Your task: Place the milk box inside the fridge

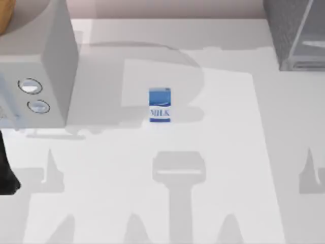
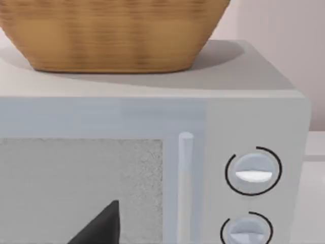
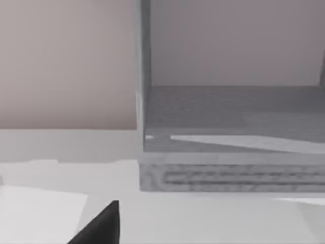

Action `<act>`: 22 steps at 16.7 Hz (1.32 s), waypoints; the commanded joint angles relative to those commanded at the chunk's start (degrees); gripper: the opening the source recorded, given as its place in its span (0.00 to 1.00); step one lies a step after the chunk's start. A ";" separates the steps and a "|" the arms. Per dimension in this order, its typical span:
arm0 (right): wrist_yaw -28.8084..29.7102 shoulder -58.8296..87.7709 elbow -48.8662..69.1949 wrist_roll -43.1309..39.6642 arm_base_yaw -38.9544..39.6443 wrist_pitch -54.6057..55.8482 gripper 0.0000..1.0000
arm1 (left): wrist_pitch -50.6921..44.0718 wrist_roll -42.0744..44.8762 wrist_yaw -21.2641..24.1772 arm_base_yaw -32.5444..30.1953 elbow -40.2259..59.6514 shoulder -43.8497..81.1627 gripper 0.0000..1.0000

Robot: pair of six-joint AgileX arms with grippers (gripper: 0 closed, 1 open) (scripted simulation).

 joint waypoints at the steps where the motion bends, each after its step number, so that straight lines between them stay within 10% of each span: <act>1: 0.00 0.00 0.00 0.00 0.00 0.00 1.00 | 0.00 0.00 0.00 0.00 0.00 0.00 1.00; 22: 26.80 57.17 32.97 14.03 27.46 17.94 1.00 | 0.00 0.00 0.00 0.00 0.00 0.00 1.00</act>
